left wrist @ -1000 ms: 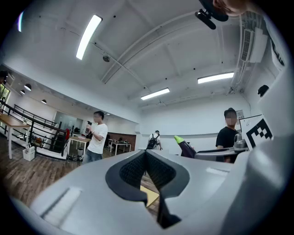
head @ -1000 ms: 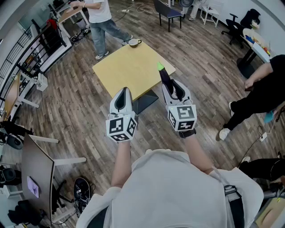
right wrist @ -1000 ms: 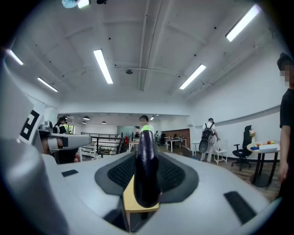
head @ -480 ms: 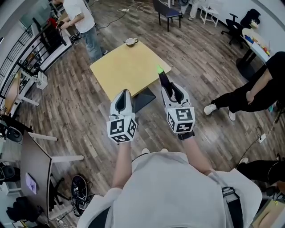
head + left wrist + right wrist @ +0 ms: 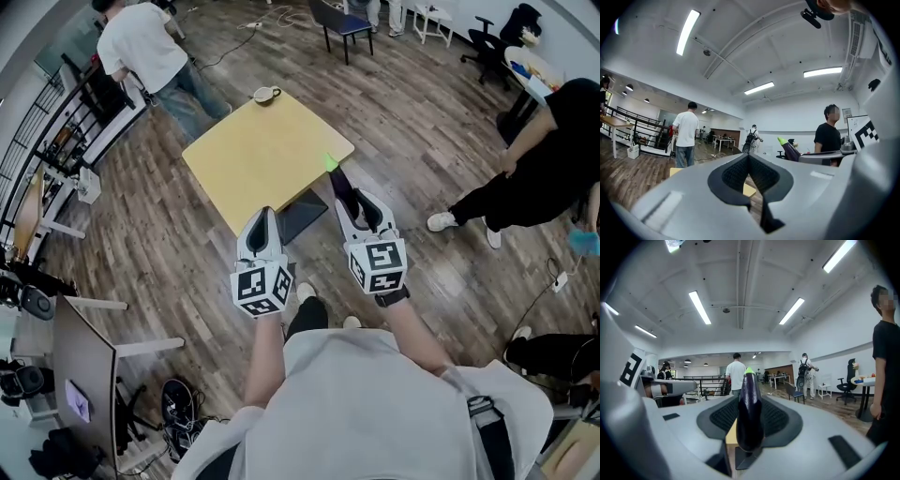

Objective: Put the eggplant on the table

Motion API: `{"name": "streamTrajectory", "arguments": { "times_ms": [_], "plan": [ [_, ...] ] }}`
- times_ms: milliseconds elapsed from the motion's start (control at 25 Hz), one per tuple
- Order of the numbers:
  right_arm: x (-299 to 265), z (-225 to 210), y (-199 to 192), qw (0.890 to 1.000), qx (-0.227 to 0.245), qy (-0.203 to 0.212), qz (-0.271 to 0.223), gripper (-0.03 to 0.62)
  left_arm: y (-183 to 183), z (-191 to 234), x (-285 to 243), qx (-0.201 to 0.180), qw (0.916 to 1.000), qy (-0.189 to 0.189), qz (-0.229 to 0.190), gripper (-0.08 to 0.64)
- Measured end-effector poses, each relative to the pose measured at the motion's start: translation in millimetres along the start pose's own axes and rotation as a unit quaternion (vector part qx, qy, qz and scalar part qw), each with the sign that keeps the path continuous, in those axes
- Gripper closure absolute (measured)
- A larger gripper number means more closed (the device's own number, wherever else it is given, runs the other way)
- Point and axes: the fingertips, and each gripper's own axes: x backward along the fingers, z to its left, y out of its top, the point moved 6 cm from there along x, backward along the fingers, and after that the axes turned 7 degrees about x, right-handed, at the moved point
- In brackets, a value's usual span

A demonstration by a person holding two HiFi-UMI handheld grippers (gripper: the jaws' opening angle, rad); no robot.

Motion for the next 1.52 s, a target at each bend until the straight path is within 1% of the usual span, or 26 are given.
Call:
{"name": "streamTrajectory", "arguments": {
  "times_ms": [80, 280, 360, 520, 600, 680, 960, 1080, 1240, 1320, 1440, 1520],
  "plan": [
    [-13.9, 0.2, -4.4, 1.000, 0.000, -0.001, 0.005, 0.436, -3.7, 8.9, -11.6, 0.001, 1.0000, -0.002, 0.003, 0.549],
    [-73.7, -3.6, -4.1, 1.000, 0.005, 0.000, 0.010, 0.437, -1.9, 43.8, -60.2, 0.007, 1.0000, -0.005, -0.001, 0.549],
    [-98.9, -5.9, 3.7, 1.000, 0.016, 0.002, 0.008, 0.437, 6.6, 56.7, -80.1, 0.006, 0.9999, -0.006, -0.009, 0.549],
    [-152.1, 0.5, 31.0, 0.999, 0.035, -0.006, -0.009, 0.437, 38.7, 96.9, -113.0, -0.003, 0.9991, -0.004, -0.041, 0.549],
    [-177.0, 7.5, 43.2, 0.999, 0.041, -0.009, -0.016, 0.437, 51.4, 118.9, -127.2, -0.003, 0.9988, -0.002, -0.049, 0.549],
    [-197.9, 13.5, 49.2, 0.999, 0.045, -0.006, -0.017, 0.437, 56.7, 135.5, -140.5, 0.002, 0.9987, 0.000, -0.052, 0.549],
    [-256.4, 37.1, 34.8, 0.999, 0.044, 0.002, 0.008, 0.437, 48.7, 177.9, -175.4, -0.001, 0.9992, -0.006, -0.038, 0.549],
    [-279.7, 36.1, 29.5, 0.999, 0.038, -0.004, 0.019, 0.437, 48.3, 199.8, -188.0, 0.001, 0.9994, 0.002, -0.033, 0.549],
    [-309.5, 30.2, 23.7, 0.999, 0.035, -0.007, 0.034, 0.437, 42.4, 225.3, -209.6, 0.002, 0.9998, 0.013, -0.016, 0.549],
    [-323.9, 29.8, 15.7, 0.998, 0.035, -0.004, 0.045, 0.439, 31.0, 238.5, -221.4, 0.013, 0.9997, 0.019, -0.003, 0.549],
    [-345.8, 24.7, 0.1, 0.997, 0.029, 0.006, 0.064, 0.439, 17.8, 251.2, -239.9, 0.040, 0.9988, 0.025, 0.013, 0.549],
    [-363.2, 16.3, -11.5, 0.997, 0.020, 0.011, 0.079, 0.439, 14.1, 255.8, -256.3, 0.043, 0.9985, 0.027, 0.018, 0.549]
  ]
}}
